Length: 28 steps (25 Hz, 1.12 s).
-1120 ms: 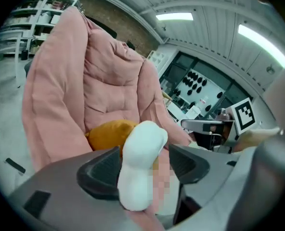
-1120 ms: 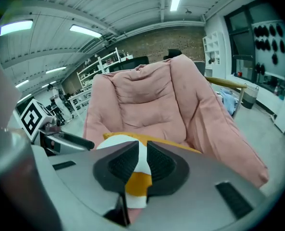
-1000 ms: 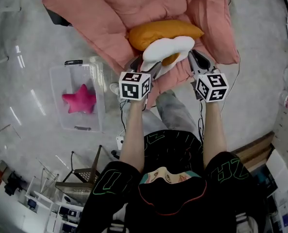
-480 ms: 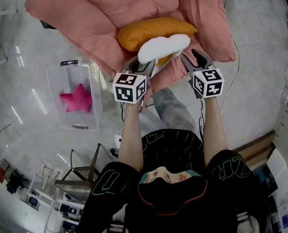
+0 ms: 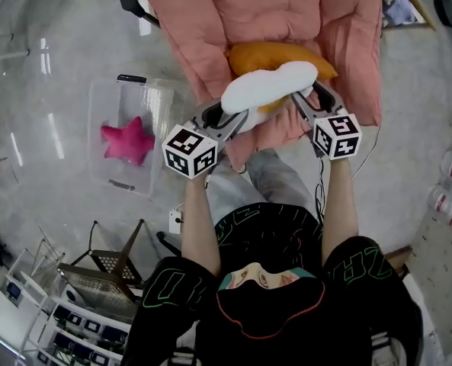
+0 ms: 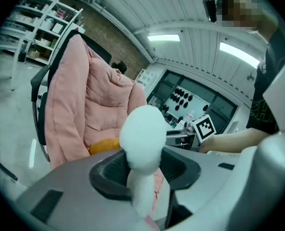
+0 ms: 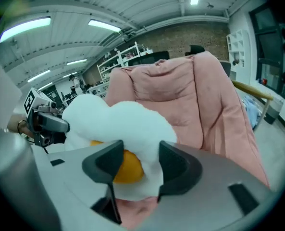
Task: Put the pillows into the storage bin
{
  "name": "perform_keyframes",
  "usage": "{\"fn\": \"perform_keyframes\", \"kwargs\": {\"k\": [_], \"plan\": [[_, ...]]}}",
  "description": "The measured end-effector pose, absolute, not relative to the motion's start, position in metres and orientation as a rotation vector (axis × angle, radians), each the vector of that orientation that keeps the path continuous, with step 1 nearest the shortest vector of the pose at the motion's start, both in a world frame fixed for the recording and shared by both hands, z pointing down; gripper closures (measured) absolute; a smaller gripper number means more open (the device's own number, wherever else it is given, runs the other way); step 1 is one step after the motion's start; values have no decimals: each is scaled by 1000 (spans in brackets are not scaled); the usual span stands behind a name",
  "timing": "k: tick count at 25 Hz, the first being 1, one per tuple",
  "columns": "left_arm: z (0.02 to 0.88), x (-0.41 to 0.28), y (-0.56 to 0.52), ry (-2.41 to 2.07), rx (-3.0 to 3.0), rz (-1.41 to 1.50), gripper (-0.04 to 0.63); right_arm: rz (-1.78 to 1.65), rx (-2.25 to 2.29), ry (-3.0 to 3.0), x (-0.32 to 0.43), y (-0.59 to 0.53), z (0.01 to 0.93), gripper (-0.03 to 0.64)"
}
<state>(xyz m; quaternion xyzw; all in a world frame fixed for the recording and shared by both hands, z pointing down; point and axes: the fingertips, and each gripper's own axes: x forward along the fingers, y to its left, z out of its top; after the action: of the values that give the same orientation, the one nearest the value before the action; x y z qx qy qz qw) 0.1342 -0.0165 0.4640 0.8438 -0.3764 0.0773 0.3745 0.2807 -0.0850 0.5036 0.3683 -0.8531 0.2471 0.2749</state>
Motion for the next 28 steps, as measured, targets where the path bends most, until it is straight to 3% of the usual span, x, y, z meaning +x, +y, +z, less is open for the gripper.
{"fn": "perform_keyframes", "kwargs": {"k": [7, 16, 28], "plan": [[425, 46, -6, -1153, 2150, 3, 435, 392, 807, -2432, 167, -106, 443, 594], [394, -111, 60, -1498, 1966, -244, 428, 255, 479, -2587, -3, -65, 385, 604], [435, -266, 184, -1809, 1598, -260, 420, 221, 72, -2565, -198, 32, 419, 604]]}}
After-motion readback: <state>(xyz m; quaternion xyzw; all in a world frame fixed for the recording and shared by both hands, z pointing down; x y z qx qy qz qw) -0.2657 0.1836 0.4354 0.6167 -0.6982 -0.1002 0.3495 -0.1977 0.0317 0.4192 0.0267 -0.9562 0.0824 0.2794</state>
